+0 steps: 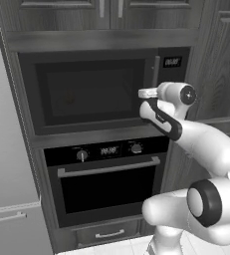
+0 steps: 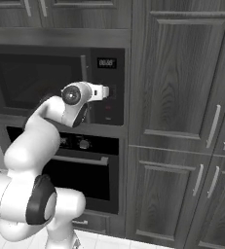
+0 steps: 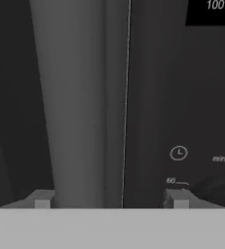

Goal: Open the microwave door.

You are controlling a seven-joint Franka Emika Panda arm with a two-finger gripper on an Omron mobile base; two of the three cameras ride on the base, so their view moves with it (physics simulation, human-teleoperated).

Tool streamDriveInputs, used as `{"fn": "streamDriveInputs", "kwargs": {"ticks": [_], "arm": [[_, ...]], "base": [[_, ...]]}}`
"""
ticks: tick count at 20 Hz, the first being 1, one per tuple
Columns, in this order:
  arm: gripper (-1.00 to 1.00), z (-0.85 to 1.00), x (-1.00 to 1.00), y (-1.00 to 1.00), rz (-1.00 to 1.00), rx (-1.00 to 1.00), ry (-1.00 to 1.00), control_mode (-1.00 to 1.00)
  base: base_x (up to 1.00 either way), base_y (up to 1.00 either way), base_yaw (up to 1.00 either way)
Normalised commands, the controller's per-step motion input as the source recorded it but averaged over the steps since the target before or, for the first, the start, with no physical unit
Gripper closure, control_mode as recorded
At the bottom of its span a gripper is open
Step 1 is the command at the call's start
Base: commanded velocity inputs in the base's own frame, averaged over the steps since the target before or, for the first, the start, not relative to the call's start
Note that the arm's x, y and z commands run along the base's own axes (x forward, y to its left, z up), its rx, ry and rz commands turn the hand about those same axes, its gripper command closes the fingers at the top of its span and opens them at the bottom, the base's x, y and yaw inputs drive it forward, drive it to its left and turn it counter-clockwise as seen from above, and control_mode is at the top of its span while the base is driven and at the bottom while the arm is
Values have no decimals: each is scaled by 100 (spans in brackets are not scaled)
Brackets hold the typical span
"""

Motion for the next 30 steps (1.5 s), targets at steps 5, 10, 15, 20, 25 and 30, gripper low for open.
{"fn": "streamDriveInputs", "kwargs": {"ticks": [5,10,15,20,25,30], "arm": [[100,0,0,0,0,0,0,-100],[100,0,-43,0,0,0,-7,-100],[100,3,-84,0,1,0,-16,-100],[100,17,-100,0,3,0,-20,-100],[100,45,-100,5,3,0,-16,-100],[100,61,-97,41,0,0,-12,-100]], "base": [[0,0,0],[0,0,0],[0,0,0],[0,0,0],[0,0,0],[0,0,0]]}}
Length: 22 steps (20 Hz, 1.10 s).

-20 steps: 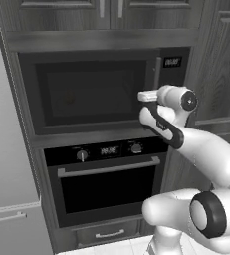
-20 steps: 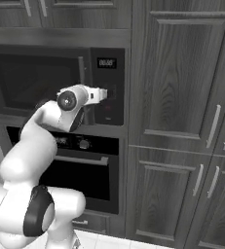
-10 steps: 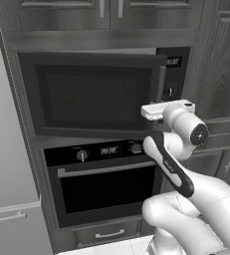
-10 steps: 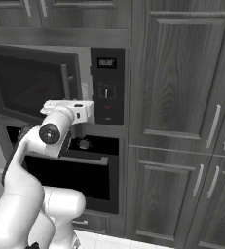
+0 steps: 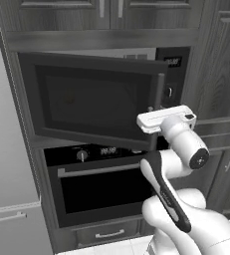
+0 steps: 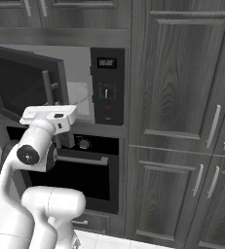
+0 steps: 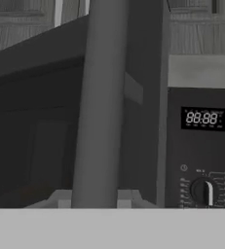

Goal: Open the microwave door.

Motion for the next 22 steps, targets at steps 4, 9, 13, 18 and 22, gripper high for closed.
{"fn": "streamDriveInputs", "kwargs": {"ticks": [4,9,13,18,22], "arm": [[100,65,-86,69,0,0,-6,-100],[-100,68,-84,72,0,-6,-2,-100],[-100,20,-99,18,0,-4,-19,-100],[-100,52,-100,0,2,0,-35,-100],[-100,75,-100,-27,0,0,-3,-100]], "base": [[0,0,0],[0,0,0],[0,0,0],[0,0,0],[0,0,0]]}}
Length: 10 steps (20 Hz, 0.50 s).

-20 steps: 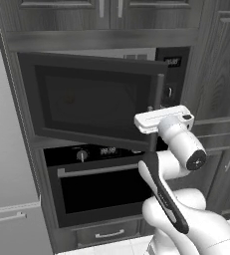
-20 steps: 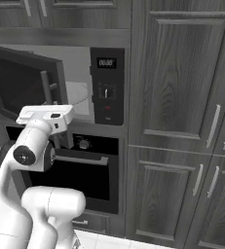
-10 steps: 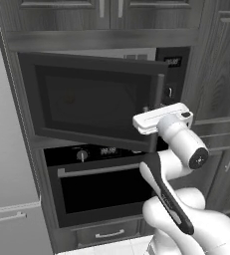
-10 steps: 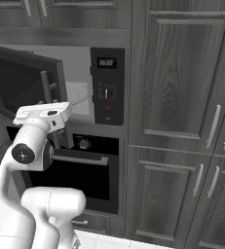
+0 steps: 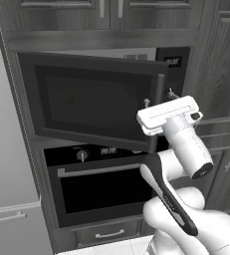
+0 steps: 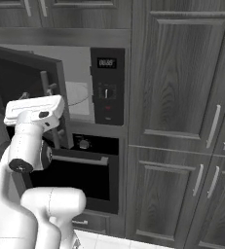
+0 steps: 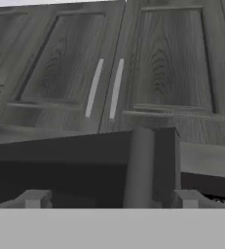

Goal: Open the microwave door.

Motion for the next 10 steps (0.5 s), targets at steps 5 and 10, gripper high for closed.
{"fn": "streamDriveInputs", "kwargs": {"ticks": [5,10], "arm": [[-100,53,-73,-92,1,9,16,-100],[-100,18,-45,-100,16,16,30,-100]], "base": [[0,0,0],[0,0,0]]}}
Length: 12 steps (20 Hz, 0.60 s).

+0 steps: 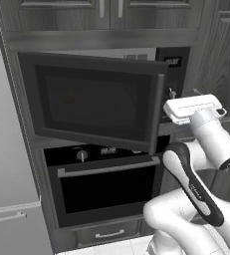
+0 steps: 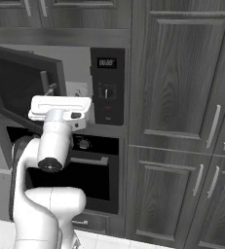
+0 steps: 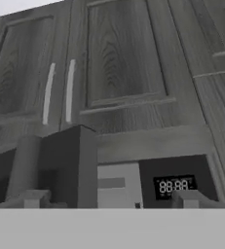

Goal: Open the microwave door.

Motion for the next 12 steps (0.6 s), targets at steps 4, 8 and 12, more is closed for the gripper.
{"fn": "streamDriveInputs", "kwargs": {"ticks": [4,8,12], "arm": [[-100,15,-21,-80,22,33,52,-100],[-100,18,0,-60,20,44,71,-100],[-100,33,1,-47,17,45,83,-100]], "base": [[0,0,0],[0,0,0],[0,0,0]]}}
